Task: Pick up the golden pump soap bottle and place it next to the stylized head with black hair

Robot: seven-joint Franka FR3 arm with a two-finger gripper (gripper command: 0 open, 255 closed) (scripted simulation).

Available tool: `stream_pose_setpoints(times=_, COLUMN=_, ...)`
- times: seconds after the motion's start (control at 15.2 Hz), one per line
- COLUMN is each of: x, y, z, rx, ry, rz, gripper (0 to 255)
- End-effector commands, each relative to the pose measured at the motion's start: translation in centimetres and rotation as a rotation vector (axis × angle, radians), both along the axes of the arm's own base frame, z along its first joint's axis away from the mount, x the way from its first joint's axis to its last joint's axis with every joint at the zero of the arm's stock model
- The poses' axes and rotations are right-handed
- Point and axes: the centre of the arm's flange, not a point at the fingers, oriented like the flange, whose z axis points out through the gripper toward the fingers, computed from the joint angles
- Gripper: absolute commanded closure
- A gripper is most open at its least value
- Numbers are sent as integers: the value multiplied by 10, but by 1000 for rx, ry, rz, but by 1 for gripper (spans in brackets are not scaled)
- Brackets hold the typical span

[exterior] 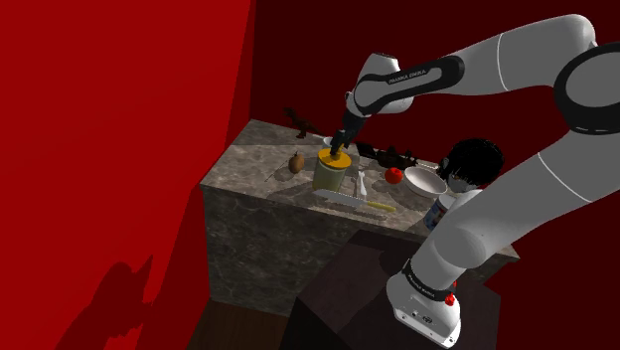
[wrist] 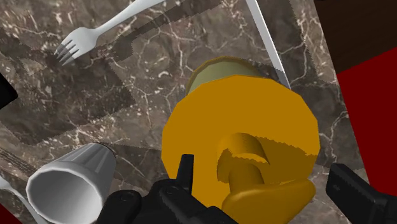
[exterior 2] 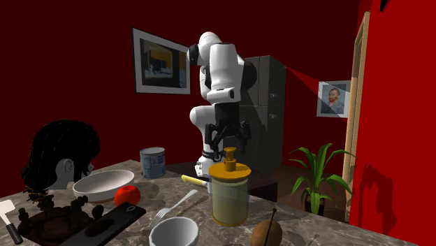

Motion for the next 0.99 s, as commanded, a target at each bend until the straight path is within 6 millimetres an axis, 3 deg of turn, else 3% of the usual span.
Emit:
stream_pose_setpoints(times=0.0, x=0, y=0, z=0, rx=0, ry=0, rz=0, gripper=0)
stream_pose_setpoints(times=0.2, x=0, y=0, z=0, rx=0, ry=0, rz=0, gripper=0)
stream_pose_setpoints(times=0.26, x=0, y=0, z=0, rx=0, ry=0, rz=0, gripper=255)
stream_pose_setpoints(times=0.92, x=0, y=0, z=5, rx=0, ry=0, rz=0, gripper=255)
